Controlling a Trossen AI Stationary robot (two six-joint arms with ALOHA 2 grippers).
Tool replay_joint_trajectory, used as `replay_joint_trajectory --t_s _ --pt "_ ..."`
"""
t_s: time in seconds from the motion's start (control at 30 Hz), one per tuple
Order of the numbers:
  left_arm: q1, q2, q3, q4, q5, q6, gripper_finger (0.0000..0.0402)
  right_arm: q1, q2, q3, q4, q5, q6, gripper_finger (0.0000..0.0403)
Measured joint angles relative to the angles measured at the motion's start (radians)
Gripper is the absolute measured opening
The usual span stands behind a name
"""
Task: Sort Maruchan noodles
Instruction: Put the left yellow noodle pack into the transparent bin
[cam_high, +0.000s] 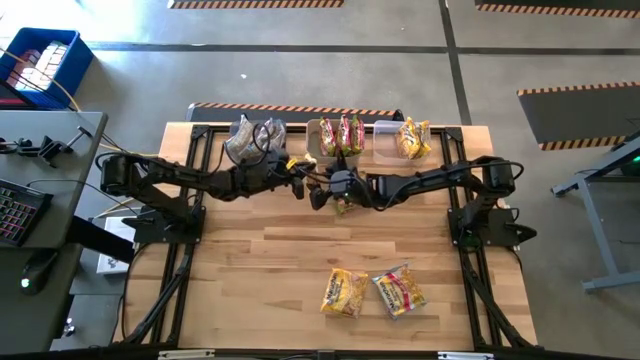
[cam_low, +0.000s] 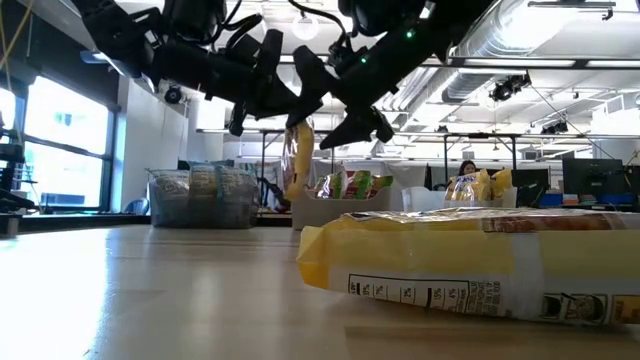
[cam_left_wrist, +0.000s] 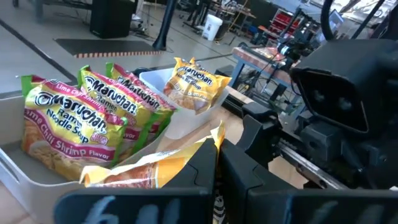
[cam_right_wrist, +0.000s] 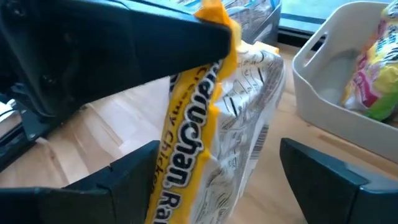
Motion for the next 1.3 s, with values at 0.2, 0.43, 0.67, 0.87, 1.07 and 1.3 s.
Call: replay_joint_trajectory --t_s 0.2,0.43,0.67,0.87,1.07,1.3 --pt "0.006 0.000 0.000 0.002 0.033 0.028 0.0000 -0.018 0.000 0.000 -0.004 0.001 -0.022 0.0312" --pt "0.005 0.000 0.000 0.020 0.109 0.043 0.0000 -0.044 0.000 0.000 -0.040 -0.006 -0.035 0.0312" --pt "0.005 0.000 0.000 0.093 0.052 0.017 0.0000 -0.025 0.000 -0.001 0.031 0.023 -0.115 0.0312" --pt "0.005 0.000 0.000 0.157 0.106 0.016 0.0000 -0.014 0.000 -0.001 0.083 0.097 -0.182 0.0312" --pt "0.005 0.000 0.000 0.188 0.153 0.014 0.0001 -0.024 0.000 -0.001 0.083 0.109 -0.186 0.0283" --pt "0.005 0.000 0.000 0.191 0.153 0.014 0.0001 -0.014 0.000 -0.001 0.084 0.136 -0.220 0.0181"
